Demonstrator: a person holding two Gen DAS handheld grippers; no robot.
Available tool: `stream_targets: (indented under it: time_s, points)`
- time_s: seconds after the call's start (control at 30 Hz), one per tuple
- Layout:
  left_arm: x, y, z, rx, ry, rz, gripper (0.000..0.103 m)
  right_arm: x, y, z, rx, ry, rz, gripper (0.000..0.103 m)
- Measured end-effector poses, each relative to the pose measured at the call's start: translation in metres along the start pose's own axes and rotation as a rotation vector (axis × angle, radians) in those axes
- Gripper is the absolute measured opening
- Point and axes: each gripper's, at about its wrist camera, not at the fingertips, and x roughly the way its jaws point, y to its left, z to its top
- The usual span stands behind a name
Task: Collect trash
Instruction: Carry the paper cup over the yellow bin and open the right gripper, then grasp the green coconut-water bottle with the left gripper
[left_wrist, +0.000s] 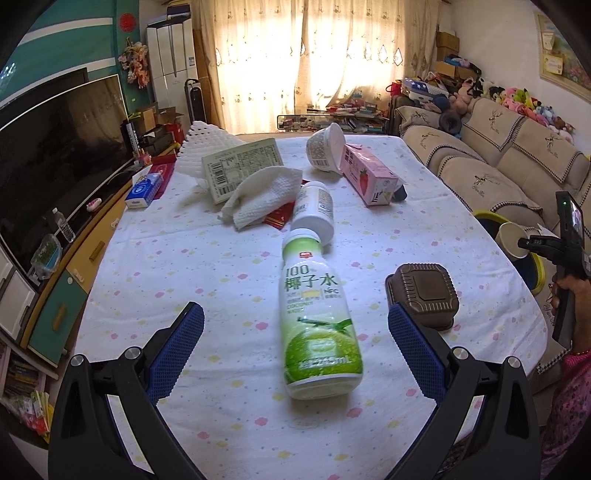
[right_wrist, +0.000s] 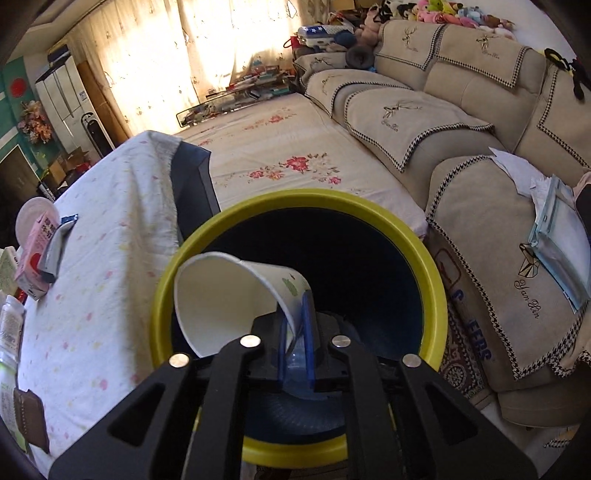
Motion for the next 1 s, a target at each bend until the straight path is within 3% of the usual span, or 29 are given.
stream_targets:
  time_s: [0.3, 0.47, 0.67, 1.0]
  points:
    - [0.017, -0.014, 0.005, 0.015, 0.032, -0.012, 0.098, -0.015, -0.006, -0.003, 0.015, -0.030, 0.030, 0.034]
    - [0.032, -0.009, 0.006, -0.035, 0.085, -0.045, 0.098, -0.027, -0.005, -0.009, 0.019, -0.054, 0.047, 0.041]
    - [0.048, -0.004, 0.003, -0.051, 0.133, 0.000, 0.098, -0.037, 0.004, -0.011, 0.004, -0.061, 0.075, 0.045]
    - [0.071, 0.002, 0.008, -0.061, 0.198, 0.014, 0.098, -0.034, 0.017, -0.015, -0.021, -0.043, 0.095, 0.047]
